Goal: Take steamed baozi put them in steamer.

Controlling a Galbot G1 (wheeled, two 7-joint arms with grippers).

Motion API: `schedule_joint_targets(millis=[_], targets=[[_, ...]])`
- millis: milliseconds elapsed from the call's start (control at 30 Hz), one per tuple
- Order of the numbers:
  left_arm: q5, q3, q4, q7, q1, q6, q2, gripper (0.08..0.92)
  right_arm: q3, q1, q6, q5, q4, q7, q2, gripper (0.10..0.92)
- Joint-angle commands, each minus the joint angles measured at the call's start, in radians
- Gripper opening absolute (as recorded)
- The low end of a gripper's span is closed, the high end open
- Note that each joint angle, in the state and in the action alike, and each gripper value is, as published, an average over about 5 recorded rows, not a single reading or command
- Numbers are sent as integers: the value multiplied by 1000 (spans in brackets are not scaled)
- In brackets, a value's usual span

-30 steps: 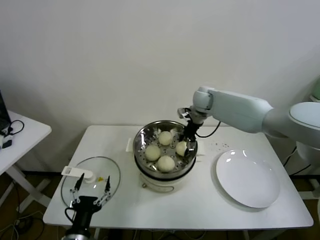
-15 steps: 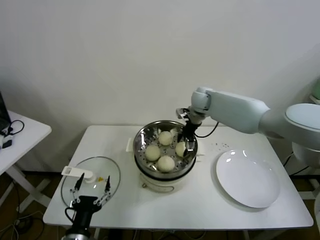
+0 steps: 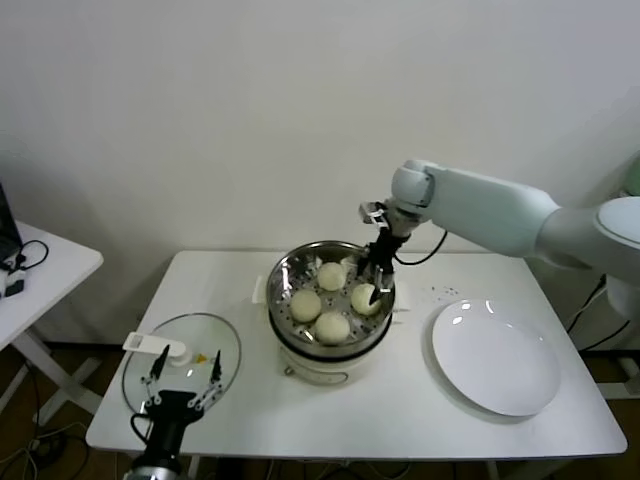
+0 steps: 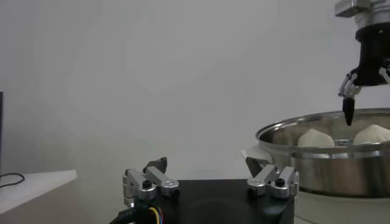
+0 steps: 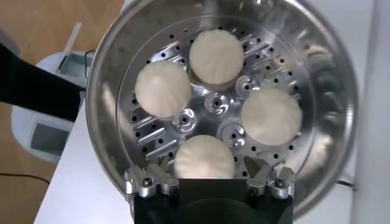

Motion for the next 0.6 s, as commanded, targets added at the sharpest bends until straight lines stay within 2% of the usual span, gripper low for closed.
schedule_joint_targets(millis=[33, 400, 600], targets=[[2, -1, -4, 0, -4, 5, 1, 823, 178, -8, 0, 23, 56, 65, -127, 823], [6, -10, -6, -5, -46, 26, -1, 823, 548, -187, 33, -5, 255, 330, -328, 823], [2, -8, -7, -7, -58, 24, -5, 823, 822, -441, 57, -31, 393, 488, -458, 823]])
